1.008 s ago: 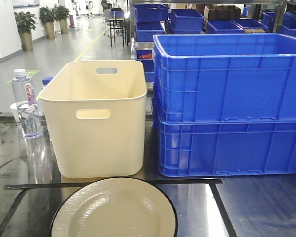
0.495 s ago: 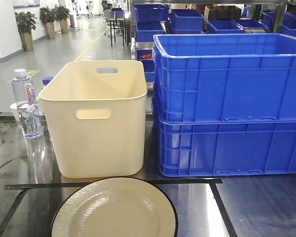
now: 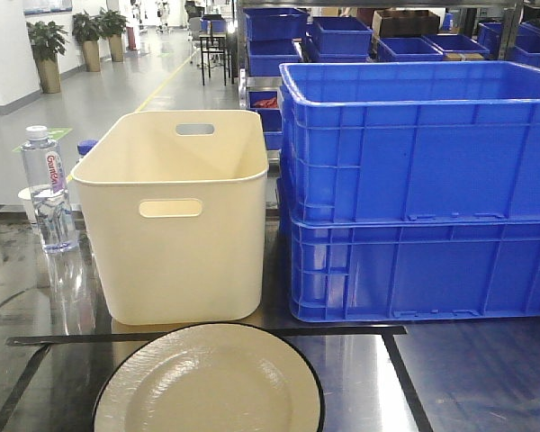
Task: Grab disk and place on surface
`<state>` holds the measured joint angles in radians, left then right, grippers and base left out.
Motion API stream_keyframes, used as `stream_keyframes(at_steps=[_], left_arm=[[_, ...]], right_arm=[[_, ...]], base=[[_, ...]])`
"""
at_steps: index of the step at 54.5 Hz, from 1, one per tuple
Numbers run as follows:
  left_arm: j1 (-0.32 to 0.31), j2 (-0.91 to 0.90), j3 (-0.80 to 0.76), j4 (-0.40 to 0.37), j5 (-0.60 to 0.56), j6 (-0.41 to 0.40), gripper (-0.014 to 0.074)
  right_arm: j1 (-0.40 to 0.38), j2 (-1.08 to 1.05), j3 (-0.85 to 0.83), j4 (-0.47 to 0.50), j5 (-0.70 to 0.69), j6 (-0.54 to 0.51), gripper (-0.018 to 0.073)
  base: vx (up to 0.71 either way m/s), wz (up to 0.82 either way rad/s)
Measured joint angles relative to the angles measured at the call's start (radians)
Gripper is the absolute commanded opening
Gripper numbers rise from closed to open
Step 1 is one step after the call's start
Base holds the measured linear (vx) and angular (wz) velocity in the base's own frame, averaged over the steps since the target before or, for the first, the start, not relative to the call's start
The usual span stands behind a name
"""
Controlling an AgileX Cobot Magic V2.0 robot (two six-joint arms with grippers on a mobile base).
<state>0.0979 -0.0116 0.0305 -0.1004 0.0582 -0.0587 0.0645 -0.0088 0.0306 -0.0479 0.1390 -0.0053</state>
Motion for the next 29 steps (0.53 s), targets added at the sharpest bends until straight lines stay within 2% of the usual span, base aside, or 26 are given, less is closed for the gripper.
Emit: stream_keyframes(at_steps=[29], left_arm=[[0.000,0.000,0.000,0.000,0.000,0.000,-0.0008]], right_arm=[[0.000,0.000,0.000,0.000,-0.001,-0.001,-0.0005]], base=[[0.00,0.00]])
